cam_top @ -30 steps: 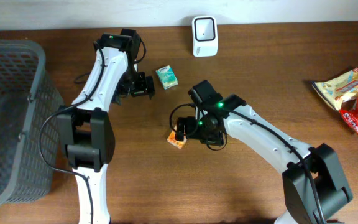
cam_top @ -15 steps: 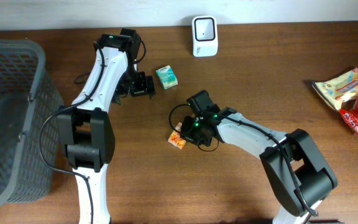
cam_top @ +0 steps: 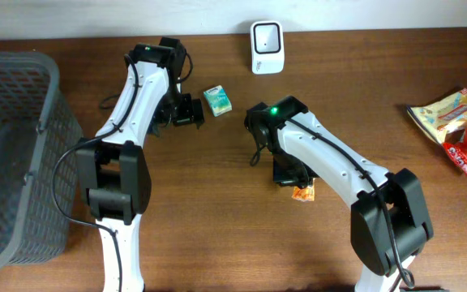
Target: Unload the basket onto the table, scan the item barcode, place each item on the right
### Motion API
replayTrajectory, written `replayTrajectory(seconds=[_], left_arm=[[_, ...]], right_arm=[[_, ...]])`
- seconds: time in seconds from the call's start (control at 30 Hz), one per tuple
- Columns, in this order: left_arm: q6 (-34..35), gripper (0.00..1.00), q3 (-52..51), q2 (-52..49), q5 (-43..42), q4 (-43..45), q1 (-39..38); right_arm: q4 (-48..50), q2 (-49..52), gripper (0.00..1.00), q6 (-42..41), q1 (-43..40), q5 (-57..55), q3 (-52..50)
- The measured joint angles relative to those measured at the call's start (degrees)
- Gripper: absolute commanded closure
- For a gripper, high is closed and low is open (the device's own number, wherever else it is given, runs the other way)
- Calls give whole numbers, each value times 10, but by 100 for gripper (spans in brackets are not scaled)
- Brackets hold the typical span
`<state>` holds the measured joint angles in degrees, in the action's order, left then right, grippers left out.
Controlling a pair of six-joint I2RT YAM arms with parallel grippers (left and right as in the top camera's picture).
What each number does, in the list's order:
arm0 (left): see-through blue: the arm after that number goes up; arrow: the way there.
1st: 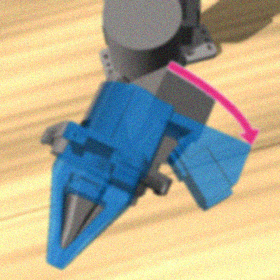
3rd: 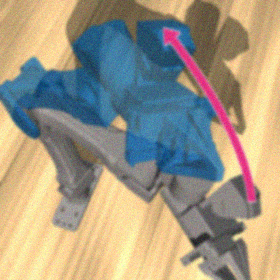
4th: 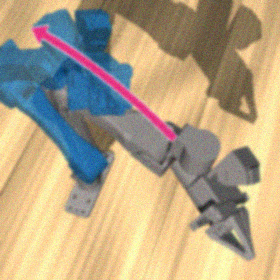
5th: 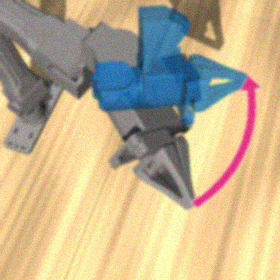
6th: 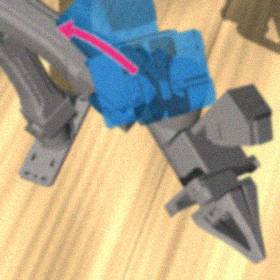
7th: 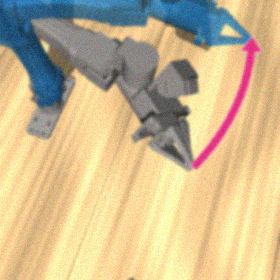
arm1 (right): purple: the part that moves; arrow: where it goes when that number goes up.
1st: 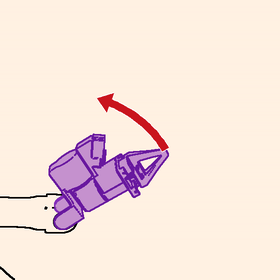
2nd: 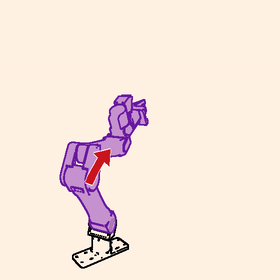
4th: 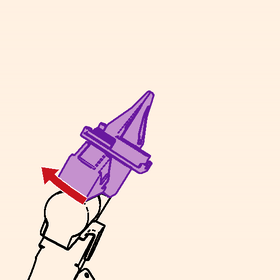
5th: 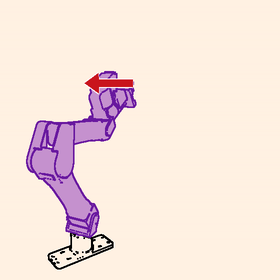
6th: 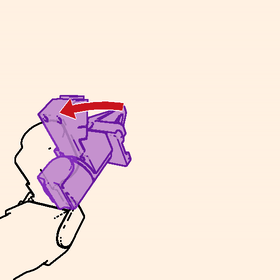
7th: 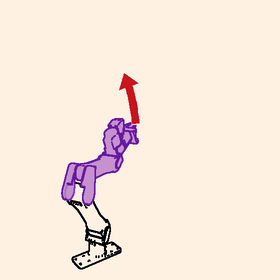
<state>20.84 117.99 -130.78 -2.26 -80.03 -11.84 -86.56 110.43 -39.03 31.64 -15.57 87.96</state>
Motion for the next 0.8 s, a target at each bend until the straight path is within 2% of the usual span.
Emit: replayTrajectory(seconds=[0.23, 0.33, 0.4, 0.5, 0.73, 0.8], left_arm=[[0, 1, 0, 0, 0, 3, -24], [0, 1, 0, 0, 0, 3, -30], [0, 1, 0, 0, 0, 3, -30], [0, 1, 0, 0, 0, 12, -30], [0, 1, 0, 0, 0, 3, -30], [0, 1, 0, 0, 0, 2, -30]], right_arm=[[21, 7, 96, 1, 0, 8, 0], [48, 74, 96, 0, 0, -18, 0], [12, 119, 96, 0, 0, -54, 0], [-45, 122, 96, 0, 0, -121, 0], [44, 122, 95, -2, 8, -68, -12], [56, 122, 87, -2, 21, -63, -28]])
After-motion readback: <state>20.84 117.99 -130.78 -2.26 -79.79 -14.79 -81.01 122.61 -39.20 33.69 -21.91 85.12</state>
